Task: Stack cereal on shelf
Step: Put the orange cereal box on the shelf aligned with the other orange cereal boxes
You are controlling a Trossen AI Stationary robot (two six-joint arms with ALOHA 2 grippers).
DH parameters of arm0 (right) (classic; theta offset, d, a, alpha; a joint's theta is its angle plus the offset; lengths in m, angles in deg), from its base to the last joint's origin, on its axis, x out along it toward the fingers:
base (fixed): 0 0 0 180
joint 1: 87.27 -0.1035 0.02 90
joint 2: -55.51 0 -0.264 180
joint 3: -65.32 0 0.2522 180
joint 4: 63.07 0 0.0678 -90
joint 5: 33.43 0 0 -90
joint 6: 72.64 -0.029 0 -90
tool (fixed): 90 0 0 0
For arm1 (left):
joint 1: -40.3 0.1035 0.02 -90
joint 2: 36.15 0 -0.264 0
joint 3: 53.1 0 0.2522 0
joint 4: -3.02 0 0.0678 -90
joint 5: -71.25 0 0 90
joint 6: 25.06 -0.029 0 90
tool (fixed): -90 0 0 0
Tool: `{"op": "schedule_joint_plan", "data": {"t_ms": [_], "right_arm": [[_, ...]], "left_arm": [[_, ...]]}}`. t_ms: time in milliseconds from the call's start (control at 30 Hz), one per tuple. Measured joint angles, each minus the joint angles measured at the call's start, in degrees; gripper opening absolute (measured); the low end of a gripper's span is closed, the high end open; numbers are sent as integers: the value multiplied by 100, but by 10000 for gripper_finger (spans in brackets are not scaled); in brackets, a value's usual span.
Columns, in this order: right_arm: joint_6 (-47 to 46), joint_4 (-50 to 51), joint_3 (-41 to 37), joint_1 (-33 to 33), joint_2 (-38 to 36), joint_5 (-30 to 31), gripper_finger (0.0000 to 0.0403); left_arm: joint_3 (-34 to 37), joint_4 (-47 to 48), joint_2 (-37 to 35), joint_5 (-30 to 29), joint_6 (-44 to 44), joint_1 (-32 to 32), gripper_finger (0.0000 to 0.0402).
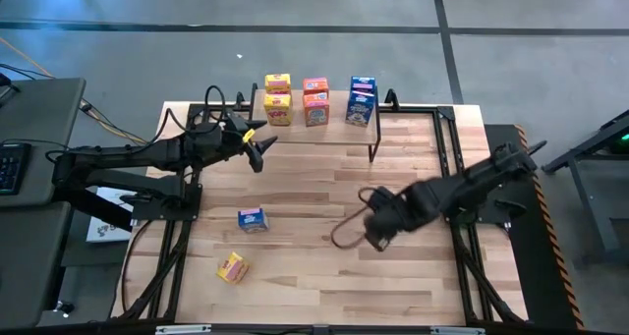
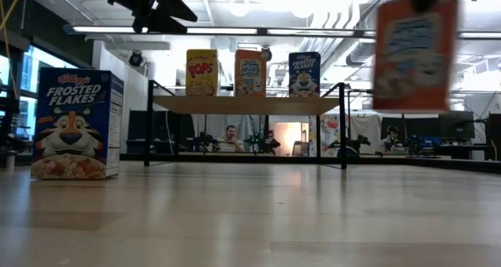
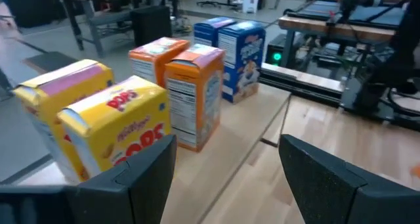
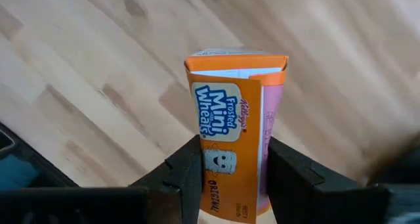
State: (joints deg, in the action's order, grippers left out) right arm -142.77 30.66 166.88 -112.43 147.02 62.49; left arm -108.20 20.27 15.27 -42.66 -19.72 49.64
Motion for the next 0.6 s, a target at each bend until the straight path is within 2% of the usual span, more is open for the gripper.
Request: {"op": "schedule_joint_plan", "data": {"t_ms": [400, 600], "right_arm": [[3193, -58, 962, 1817, 0, 1, 130], [4998, -432, 1353, 2551, 2, -1, 130]], "left_arm": [[0, -26, 0, 88, -13, 0, 262], [0, -31, 0, 86, -157, 0, 262]]}}
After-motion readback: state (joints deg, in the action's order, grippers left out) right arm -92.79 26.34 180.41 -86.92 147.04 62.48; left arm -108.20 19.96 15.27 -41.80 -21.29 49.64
